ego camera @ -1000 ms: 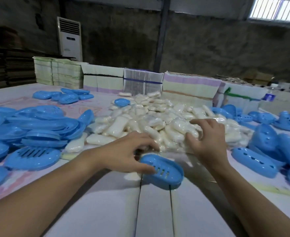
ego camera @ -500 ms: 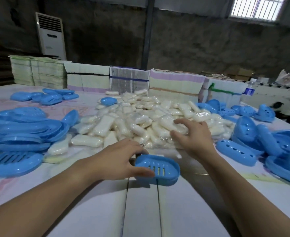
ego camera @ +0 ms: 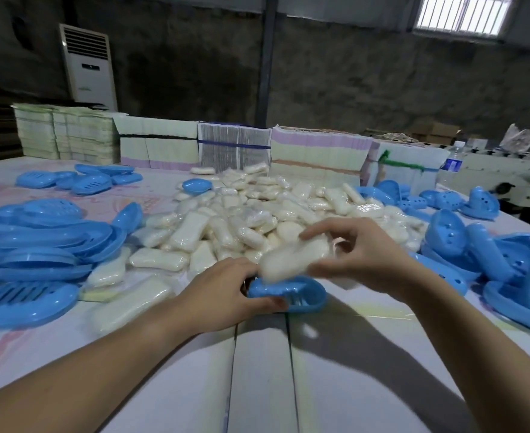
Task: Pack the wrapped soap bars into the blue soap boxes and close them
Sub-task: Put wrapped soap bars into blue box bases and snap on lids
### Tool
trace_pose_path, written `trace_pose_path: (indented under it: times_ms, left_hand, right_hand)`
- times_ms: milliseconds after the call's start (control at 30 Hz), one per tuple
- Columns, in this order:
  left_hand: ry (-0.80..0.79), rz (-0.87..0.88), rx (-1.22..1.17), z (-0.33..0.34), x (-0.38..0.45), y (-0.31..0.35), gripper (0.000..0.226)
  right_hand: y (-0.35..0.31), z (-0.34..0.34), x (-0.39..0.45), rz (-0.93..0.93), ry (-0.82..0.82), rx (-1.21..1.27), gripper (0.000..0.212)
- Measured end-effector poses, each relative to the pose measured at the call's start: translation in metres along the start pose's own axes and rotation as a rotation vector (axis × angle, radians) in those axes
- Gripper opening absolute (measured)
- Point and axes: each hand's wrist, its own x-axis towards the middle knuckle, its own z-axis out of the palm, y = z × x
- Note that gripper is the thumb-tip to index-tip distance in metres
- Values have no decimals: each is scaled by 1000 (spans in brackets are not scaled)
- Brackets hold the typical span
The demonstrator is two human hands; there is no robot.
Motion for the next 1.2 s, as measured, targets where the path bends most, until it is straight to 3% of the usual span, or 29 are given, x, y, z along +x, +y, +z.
trace_pose_path:
  times_ms: [133, 433, 633, 1100, 1167, 1200]
  left_hand:
    - [0, -6, 37, 0, 2, -2, 70]
    - [-39, -24, 27, -3, 2, 1, 72]
    - [-72, -17, 27, -8, 1, -2, 64]
    - [-59, 23, 21, -7, -2, -2, 75]
    - [-63, 28, 28, -6, -2, -2, 75]
    - [-64, 30, 29, -6, -2, -2, 74]
  right_hand:
    - [9, 18, -7, -18, -72, -164, 36]
    - [30, 28, -17, 9, -82, -112, 31]
    - [30, 12, -17, -11, -100, -108, 45]
    - [28, 8, -19, 37, -83, -168, 22]
    - [27, -5, -20, 77, -2, -125, 9]
    - [29, -13, -19, 113, 113, -122, 6]
